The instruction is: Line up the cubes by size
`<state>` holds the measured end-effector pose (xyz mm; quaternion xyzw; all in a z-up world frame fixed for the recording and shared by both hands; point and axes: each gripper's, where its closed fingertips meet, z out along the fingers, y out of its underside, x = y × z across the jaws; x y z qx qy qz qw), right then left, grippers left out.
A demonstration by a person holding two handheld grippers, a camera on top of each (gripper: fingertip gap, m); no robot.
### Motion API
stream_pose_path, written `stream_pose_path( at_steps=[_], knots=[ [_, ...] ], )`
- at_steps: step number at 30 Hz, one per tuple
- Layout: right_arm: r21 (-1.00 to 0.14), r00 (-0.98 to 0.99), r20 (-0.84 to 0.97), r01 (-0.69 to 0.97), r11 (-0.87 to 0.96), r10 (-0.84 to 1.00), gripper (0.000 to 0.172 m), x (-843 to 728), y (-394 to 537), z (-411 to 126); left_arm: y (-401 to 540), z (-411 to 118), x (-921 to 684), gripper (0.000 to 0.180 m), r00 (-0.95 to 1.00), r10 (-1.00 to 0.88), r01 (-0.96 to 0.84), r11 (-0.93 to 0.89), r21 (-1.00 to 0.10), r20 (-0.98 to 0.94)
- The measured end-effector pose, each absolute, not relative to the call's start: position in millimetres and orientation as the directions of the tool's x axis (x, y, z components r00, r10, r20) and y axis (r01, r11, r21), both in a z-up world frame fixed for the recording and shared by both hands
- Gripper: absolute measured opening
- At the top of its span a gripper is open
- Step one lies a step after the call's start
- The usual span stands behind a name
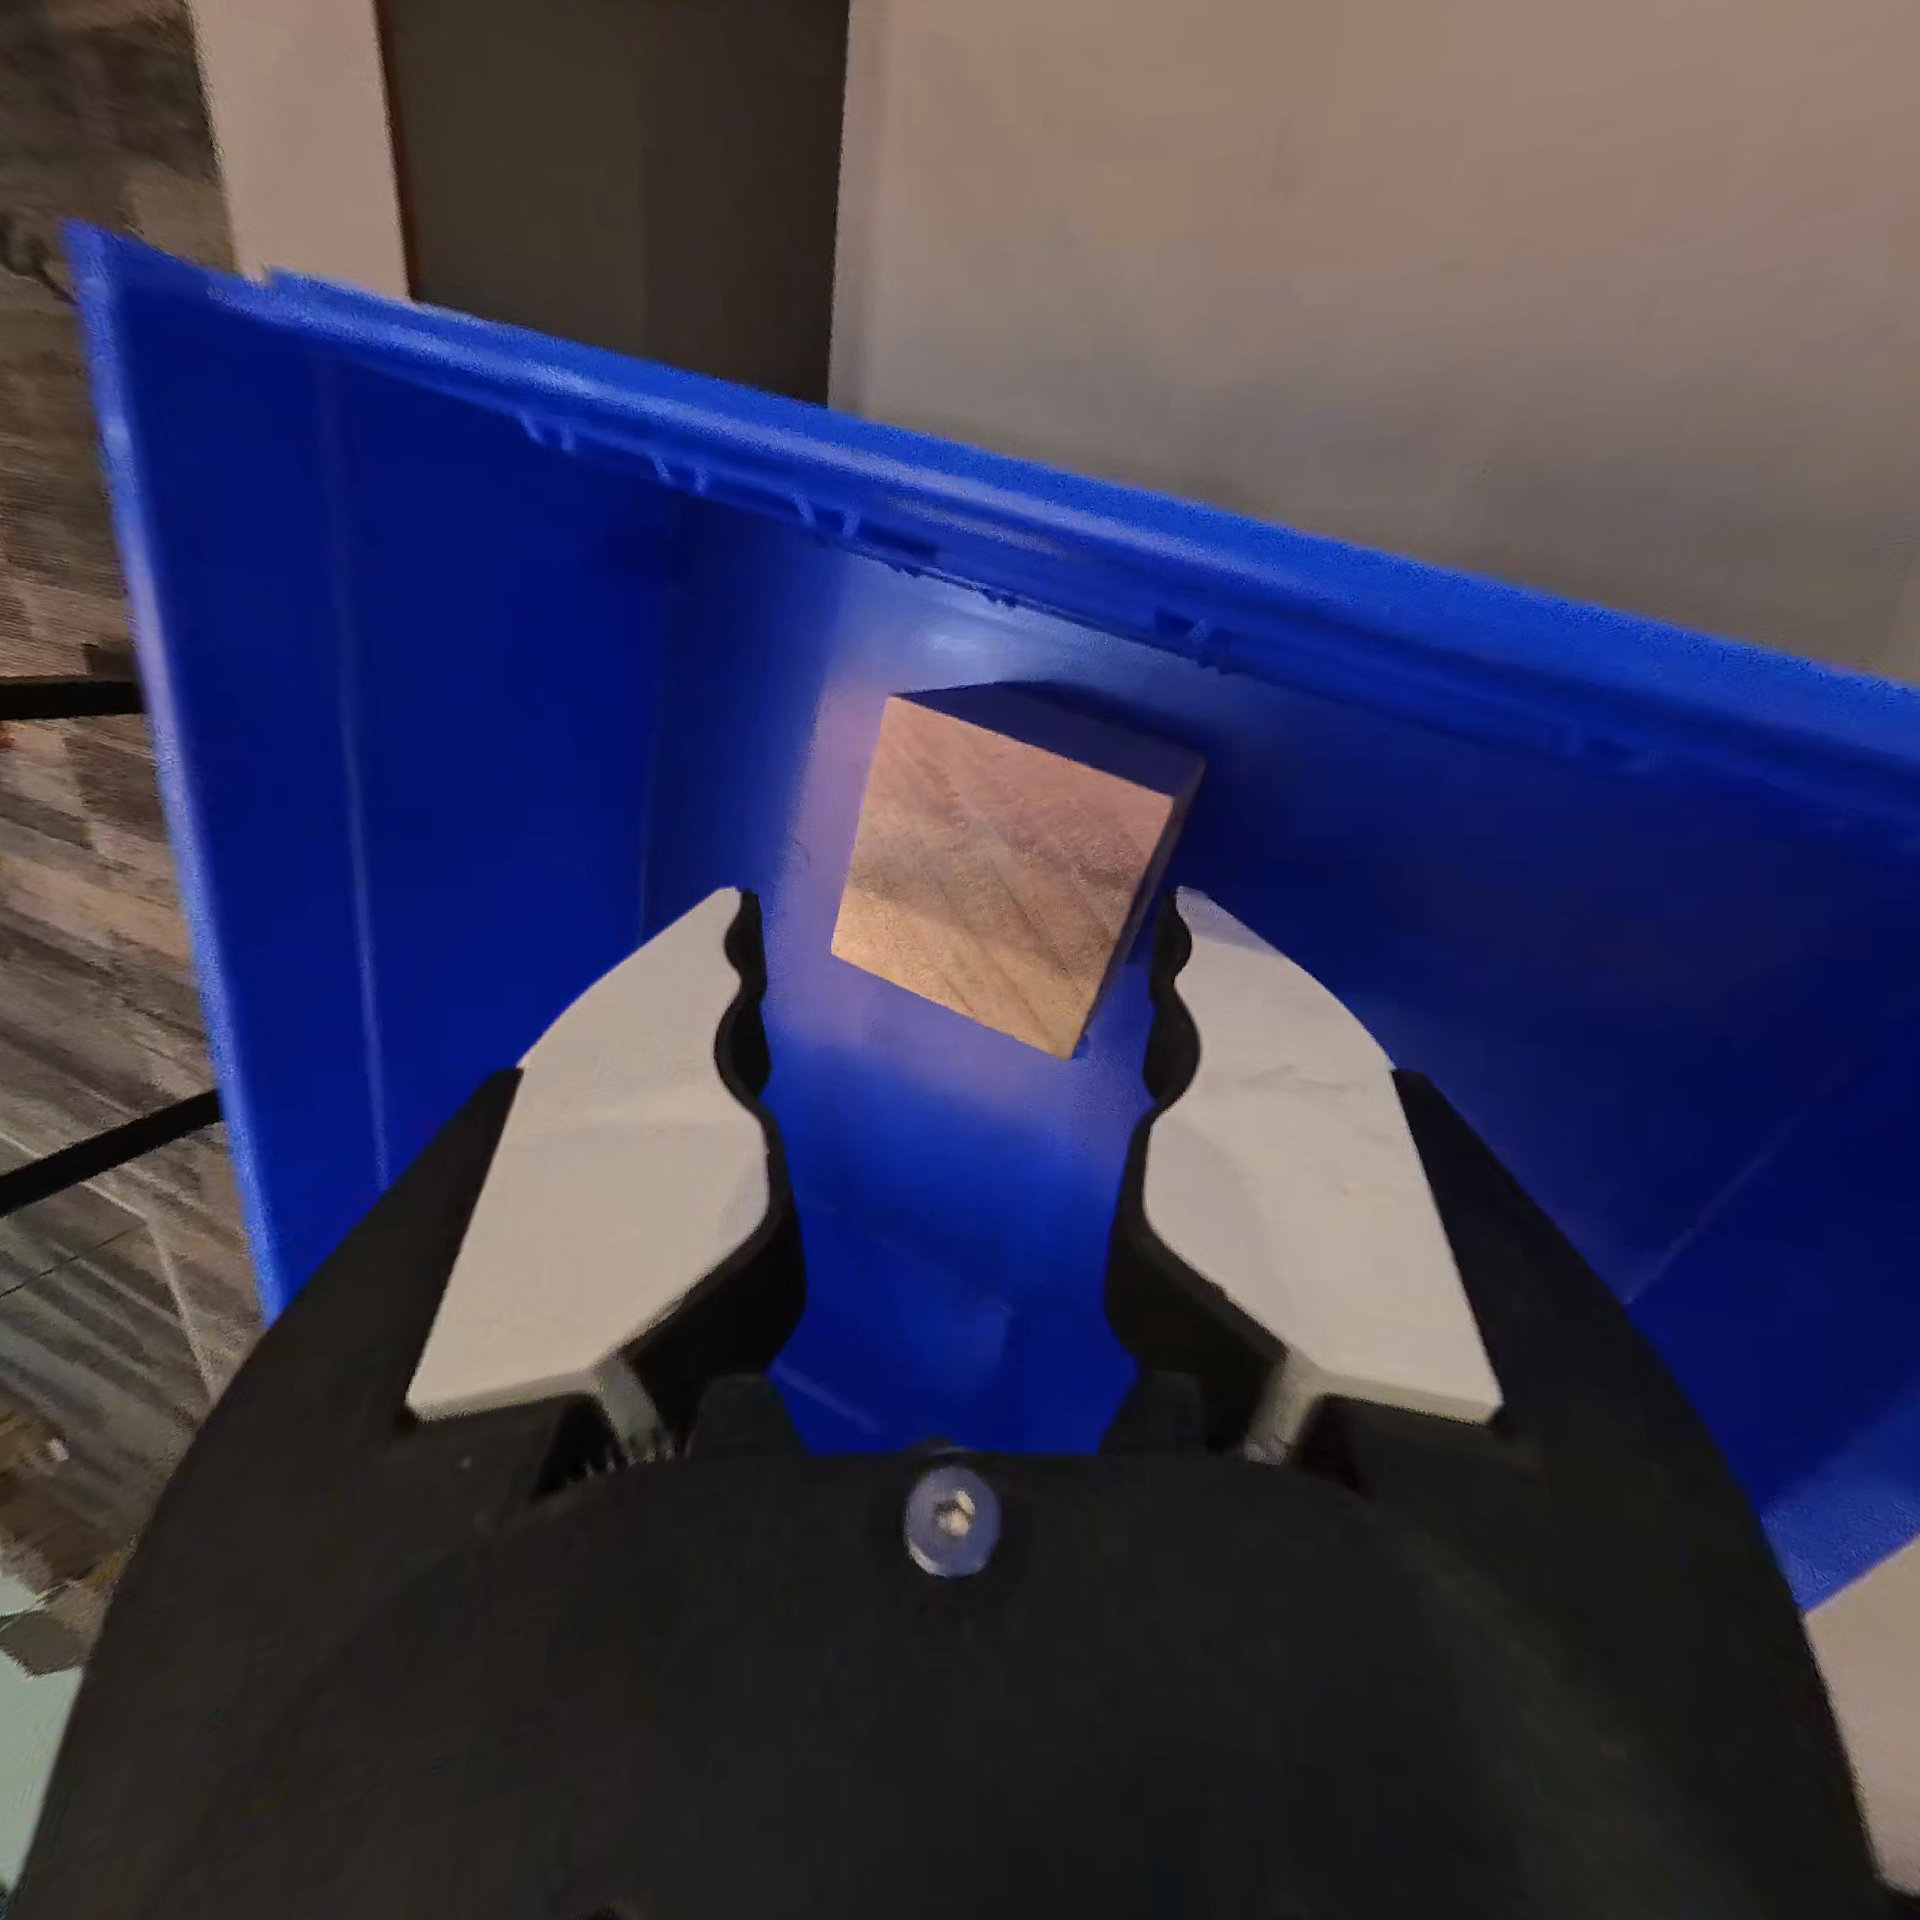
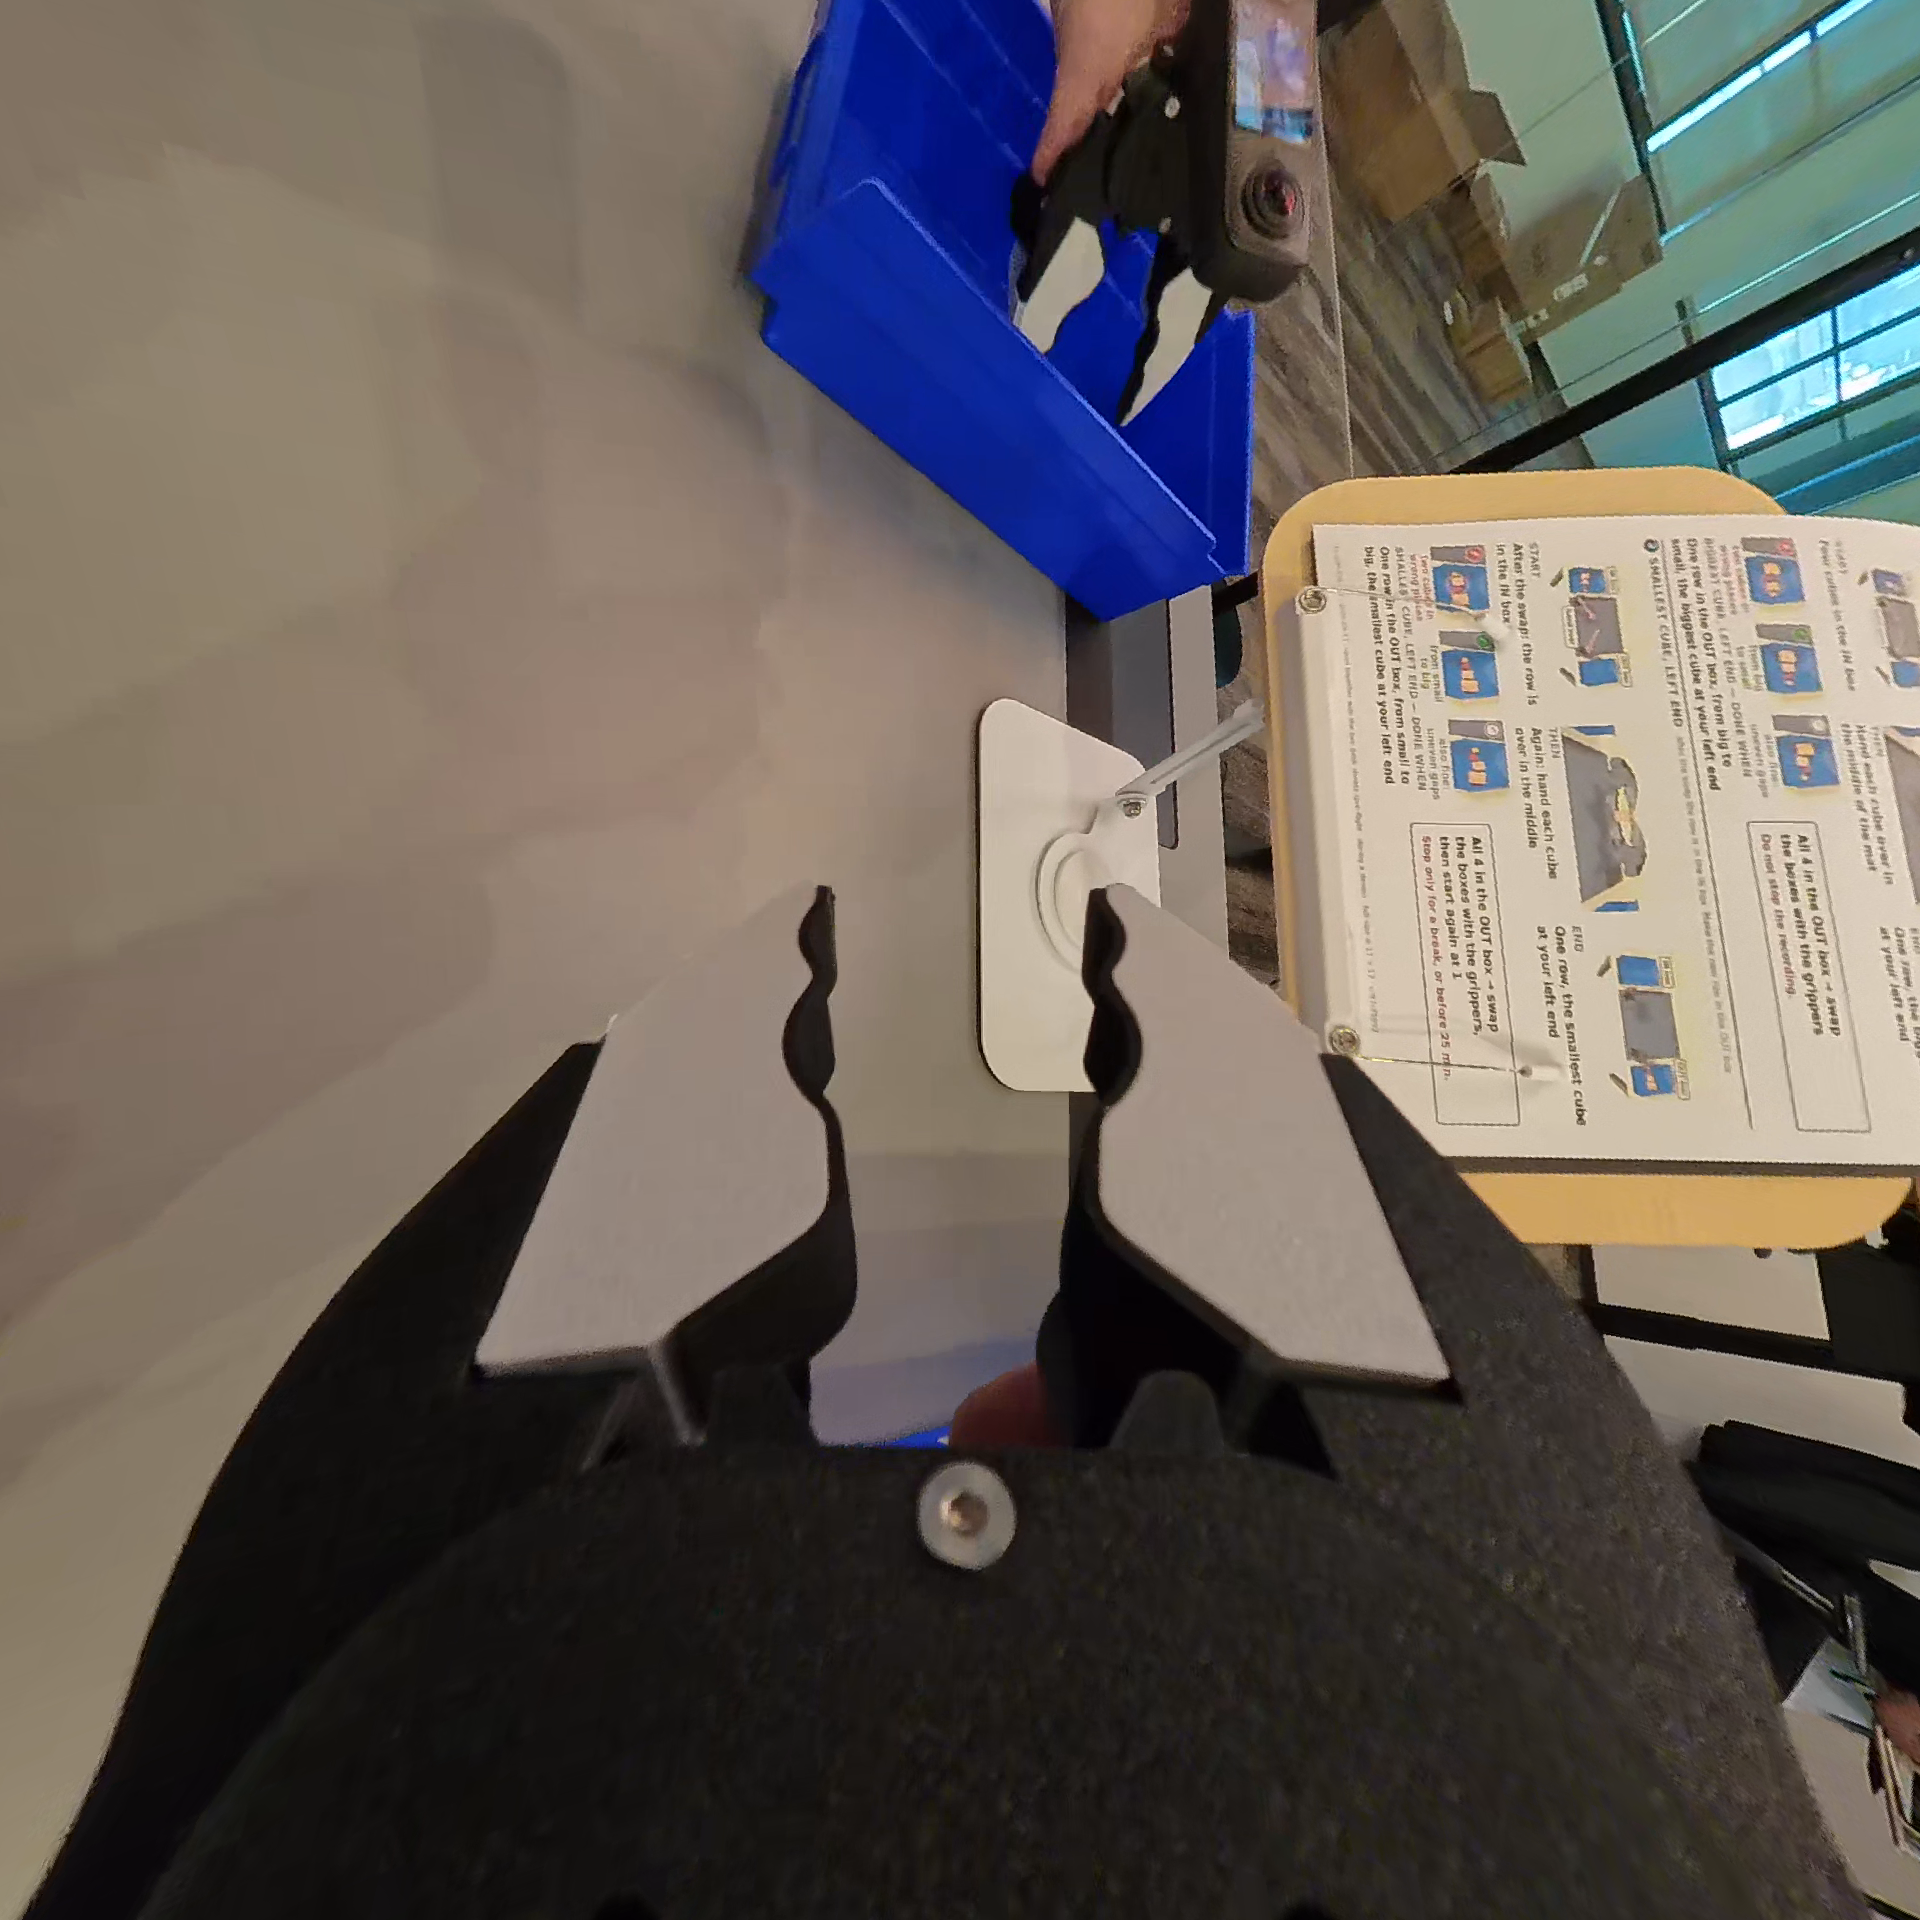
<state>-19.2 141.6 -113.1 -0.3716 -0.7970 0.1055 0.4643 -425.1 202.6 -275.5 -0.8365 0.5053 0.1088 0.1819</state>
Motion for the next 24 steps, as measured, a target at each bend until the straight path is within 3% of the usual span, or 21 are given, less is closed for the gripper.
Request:
stream_pose_path(
  at_steps=[4, 6, 12, 18, 24],
  knots=[
    [-0.513, -0.305, 0.655, 0.492, 0.703, 0.691, 0.045, -19.5, 142.1, -115.9, 199.6, -298.4, -431.9, 0.079, 0.505, -0.819, -0.863, -0.481, -0.155, -0.272],
    [-0.516, -0.308, 0.651, 0.491, 0.702, 0.694, 0.045, -19.4, 142.7, -116.9, 201.5, -304.5, -433.2, 0.069, 0.500, -0.818, -0.866, -0.479, -0.145, -0.283],
    [-0.524, -0.306, 0.652, 0.479, 0.704, 0.694, 0.045, -21.8, 143.3, -116.8, 202.6, -295.5, -435.5, 0.064, 0.549, -0.765, -0.836, -0.508, -0.209, -0.337],
    [-0.553, -0.270, 0.682, 0.418, 0.720, 0.680, 0.047, -32.3, 137.8, -104.8, 196.4, -217.6, -436.2, 0.060, 0.659, -0.570, -0.752, -0.481, -0.451, -0.490],
    [-0.596, -0.209, 0.711, 0.329, 0.733, 0.672, 0.048, -45.7, 128.0, -86.2, 166.3, -110.6, -384.4, 0.060, 0.688, -0.443, -0.702, -0.203, -0.683, -0.575]
  ],
)
